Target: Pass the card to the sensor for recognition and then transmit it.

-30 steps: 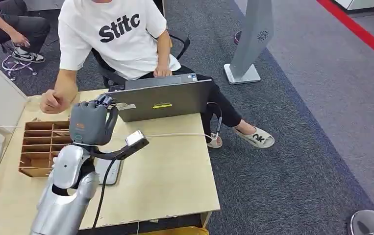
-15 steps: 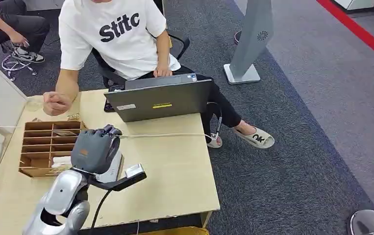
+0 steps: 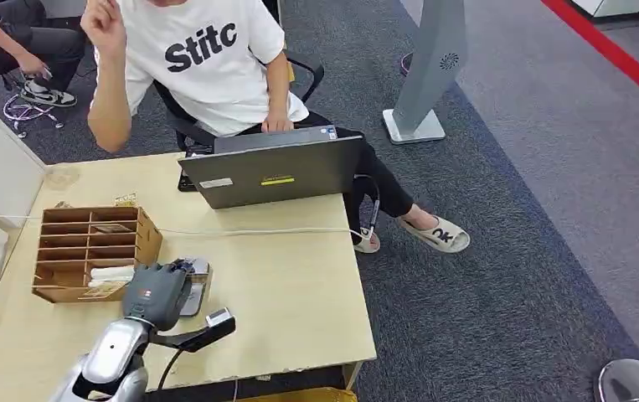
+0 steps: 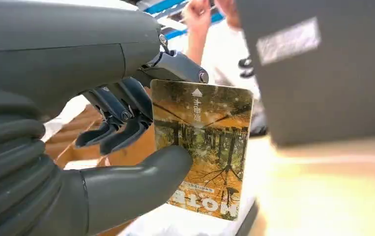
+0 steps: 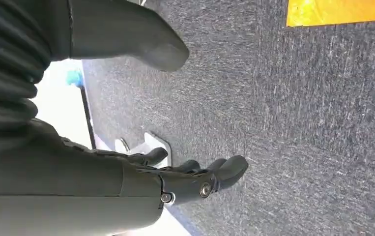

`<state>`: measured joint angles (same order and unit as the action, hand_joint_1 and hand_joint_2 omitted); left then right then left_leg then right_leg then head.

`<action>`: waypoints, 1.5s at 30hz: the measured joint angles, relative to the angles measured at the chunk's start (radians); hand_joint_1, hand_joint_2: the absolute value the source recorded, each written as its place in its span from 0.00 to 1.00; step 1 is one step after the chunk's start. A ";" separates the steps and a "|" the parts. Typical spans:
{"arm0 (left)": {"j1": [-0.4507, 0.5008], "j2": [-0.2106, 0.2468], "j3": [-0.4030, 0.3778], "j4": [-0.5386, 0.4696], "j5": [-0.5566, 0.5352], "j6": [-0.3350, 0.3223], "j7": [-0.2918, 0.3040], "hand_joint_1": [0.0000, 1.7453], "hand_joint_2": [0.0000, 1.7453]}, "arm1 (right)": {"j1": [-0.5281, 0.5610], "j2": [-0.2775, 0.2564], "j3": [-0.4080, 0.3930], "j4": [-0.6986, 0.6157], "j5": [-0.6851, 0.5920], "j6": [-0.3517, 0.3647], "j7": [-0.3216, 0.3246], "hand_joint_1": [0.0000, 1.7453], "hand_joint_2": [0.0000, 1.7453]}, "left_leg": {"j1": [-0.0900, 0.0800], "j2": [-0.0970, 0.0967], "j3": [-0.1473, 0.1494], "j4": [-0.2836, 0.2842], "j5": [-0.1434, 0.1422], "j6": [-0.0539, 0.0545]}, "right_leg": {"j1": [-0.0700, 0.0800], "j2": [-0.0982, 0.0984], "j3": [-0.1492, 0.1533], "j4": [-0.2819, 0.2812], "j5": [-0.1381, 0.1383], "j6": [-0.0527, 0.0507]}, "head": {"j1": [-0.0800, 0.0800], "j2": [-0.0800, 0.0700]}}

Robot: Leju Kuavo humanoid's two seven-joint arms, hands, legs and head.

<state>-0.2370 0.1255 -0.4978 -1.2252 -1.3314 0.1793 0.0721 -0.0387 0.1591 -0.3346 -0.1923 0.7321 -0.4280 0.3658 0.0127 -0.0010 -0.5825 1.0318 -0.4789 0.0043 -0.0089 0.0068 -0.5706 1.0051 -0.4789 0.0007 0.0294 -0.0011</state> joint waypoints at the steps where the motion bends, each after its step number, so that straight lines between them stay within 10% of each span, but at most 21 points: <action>1: 0.000 -0.003 0.004 0.014 -0.002 0.002 0.001 1.00 1.00 | 0.000 0.000 -0.001 0.000 0.001 0.000 0.001 0.00 1.00 | 0.000 0.000 0.000 0.000 0.000 0.000 | 0.000 0.000 0.000 0.000 0.000 0.000 | 0.000 0.000; 29: -0.013 -0.040 0.107 0.101 -0.011 0.054 0.004 1.00 1.00 | 0.001 0.005 -0.019 0.000 0.030 0.000 0.006 0.00 1.00 | 0.000 -0.001 0.002 0.000 0.001 -0.001 | 0.000 -0.001 0.002 0.000 0.000 0.000 | 0.000 0.000; 40: -0.110 -0.066 0.226 -0.058 0.177 0.061 -0.040 1.00 1.00 | 0.005 0.007 -0.038 0.000 0.055 -0.001 0.008 0.00 1.00 | 0.001 -0.002 0.000 0.000 0.002 -0.002 | 0.000 -0.001 0.001 0.000 0.001 -0.001 | 0.000 0.000; 45: -0.220 -0.072 0.261 -0.108 0.087 0.094 -0.016 1.00 1.00 | 0.004 0.007 -0.041 0.000 0.087 0.004 0.005 0.00 1.00 | 0.001 -0.002 0.000 0.000 0.002 -0.002 | 0.000 -0.001 0.001 0.000 0.001 -0.001 | 0.000 0.000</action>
<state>-0.4575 0.0530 -0.2369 -1.3333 -1.2444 0.2732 0.0557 -0.0343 0.1659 -0.3754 -0.1923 0.8187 -0.4242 0.3704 0.0132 -0.0035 -0.5822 1.0319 -0.4771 0.0024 -0.0088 0.0054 -0.5698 1.0054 -0.4779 0.0000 0.0294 -0.0011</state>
